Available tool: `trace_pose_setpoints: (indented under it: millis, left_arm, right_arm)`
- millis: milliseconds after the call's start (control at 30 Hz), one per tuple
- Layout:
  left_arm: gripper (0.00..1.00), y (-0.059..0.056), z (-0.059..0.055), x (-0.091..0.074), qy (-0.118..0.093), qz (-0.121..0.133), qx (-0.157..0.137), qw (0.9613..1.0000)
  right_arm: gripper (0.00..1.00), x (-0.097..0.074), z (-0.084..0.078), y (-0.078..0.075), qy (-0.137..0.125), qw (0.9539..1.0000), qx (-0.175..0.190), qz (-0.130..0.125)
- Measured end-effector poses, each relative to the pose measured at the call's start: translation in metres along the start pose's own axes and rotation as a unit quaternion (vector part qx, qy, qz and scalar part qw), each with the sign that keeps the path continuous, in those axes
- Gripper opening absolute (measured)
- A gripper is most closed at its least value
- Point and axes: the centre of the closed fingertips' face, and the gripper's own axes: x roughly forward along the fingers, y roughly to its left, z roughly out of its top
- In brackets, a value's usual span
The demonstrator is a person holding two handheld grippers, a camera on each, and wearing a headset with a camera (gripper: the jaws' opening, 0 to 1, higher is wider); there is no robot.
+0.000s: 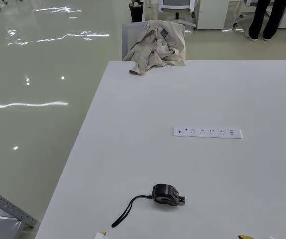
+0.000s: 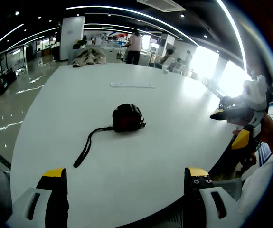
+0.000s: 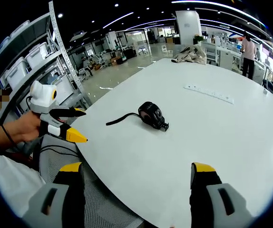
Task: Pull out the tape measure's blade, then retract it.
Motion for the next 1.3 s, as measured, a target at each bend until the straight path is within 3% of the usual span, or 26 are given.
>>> trace_pose_setpoints:
  millis: [233, 767, 1300]
  left_arm:
    - [1.00, -0.002, 0.007, -0.005, -0.008, 0.002, -0.006, 0.9999]
    - [1.00, -0.001, 0.017, -0.007, -0.013, 0.003, -0.007, 0.9999]
    - [1.00, 0.000, 0.015, -0.008, -0.006, 0.005, -0.009, 0.9999]
  right_arm:
    - [0.96, -0.003, -0.001, 0.003, 0.005, 1.0000, -0.003, 0.000]
    - [0.97, -0.006, 0.000, -0.007, 0.012, 0.9998, -0.008, -0.013]
    - [0.97, -0.010, -0.007, -0.010, 0.015, 0.9997, 0.000, -0.020]
